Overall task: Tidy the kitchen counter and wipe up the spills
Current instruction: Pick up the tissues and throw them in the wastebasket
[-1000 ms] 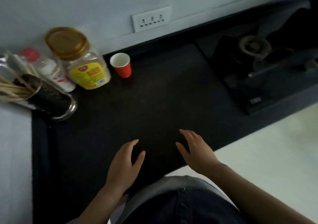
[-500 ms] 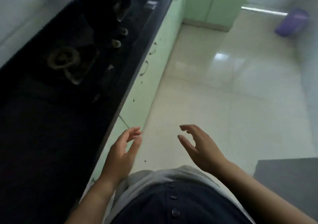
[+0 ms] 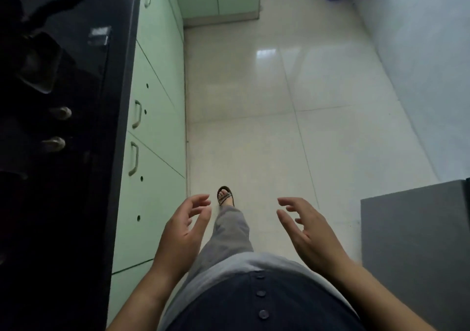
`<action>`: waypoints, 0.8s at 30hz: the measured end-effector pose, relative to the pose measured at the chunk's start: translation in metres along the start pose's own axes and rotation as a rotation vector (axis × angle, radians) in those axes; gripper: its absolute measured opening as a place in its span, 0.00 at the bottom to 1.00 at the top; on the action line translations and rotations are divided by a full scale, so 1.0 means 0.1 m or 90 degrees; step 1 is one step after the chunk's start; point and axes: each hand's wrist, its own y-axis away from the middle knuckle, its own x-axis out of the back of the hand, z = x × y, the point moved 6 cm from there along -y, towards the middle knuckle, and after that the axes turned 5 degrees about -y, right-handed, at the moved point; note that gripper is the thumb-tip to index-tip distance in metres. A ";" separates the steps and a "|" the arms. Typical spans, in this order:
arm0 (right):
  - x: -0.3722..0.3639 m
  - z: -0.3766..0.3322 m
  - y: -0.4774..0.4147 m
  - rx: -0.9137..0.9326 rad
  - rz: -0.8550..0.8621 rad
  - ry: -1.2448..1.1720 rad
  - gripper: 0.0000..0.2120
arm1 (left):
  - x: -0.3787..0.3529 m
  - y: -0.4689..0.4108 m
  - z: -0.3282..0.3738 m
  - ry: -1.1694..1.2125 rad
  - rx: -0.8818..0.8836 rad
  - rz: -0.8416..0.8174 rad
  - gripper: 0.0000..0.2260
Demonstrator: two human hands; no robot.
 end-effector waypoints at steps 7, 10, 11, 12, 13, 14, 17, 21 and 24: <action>0.22 -0.85 -1.66 0.048 0.008 -0.012 0.21 | 0.54 -1.57 0.68 -0.040 -0.044 -0.010 0.09; 0.39 -1.19 -2.27 0.076 0.021 -0.018 0.24 | 0.77 -2.18 1.00 -0.051 -0.071 -0.001 0.12; 0.44 -1.24 -2.44 0.077 0.030 -0.022 0.25 | 0.81 -2.35 1.08 -0.057 -0.073 -0.003 0.12; 0.50 -1.27 -2.60 0.074 0.038 -0.028 0.25 | 0.83 -2.53 1.13 -0.061 -0.073 -0.007 0.13; 0.55 -1.29 -2.75 0.069 0.044 -0.032 0.25 | 0.83 -2.69 1.18 -0.066 -0.069 -0.011 0.13; 0.60 -1.29 -2.88 0.064 0.049 -0.034 0.24 | 0.83 -2.85 1.23 -0.068 -0.064 -0.017 0.13; 0.75 -1.25 -3.31 0.043 0.060 -0.041 0.22 | 0.77 -3.34 1.39 -0.072 -0.055 -0.042 0.12; 1.01 -1.26 -4.15 0.028 0.049 -0.039 0.19 | 0.67 -4.12 1.64 -0.077 -0.044 -0.036 0.14; 1.35 -1.43 -4.92 0.055 0.028 -0.014 0.17 | 0.63 -4.76 1.93 -0.059 -0.027 -0.012 0.11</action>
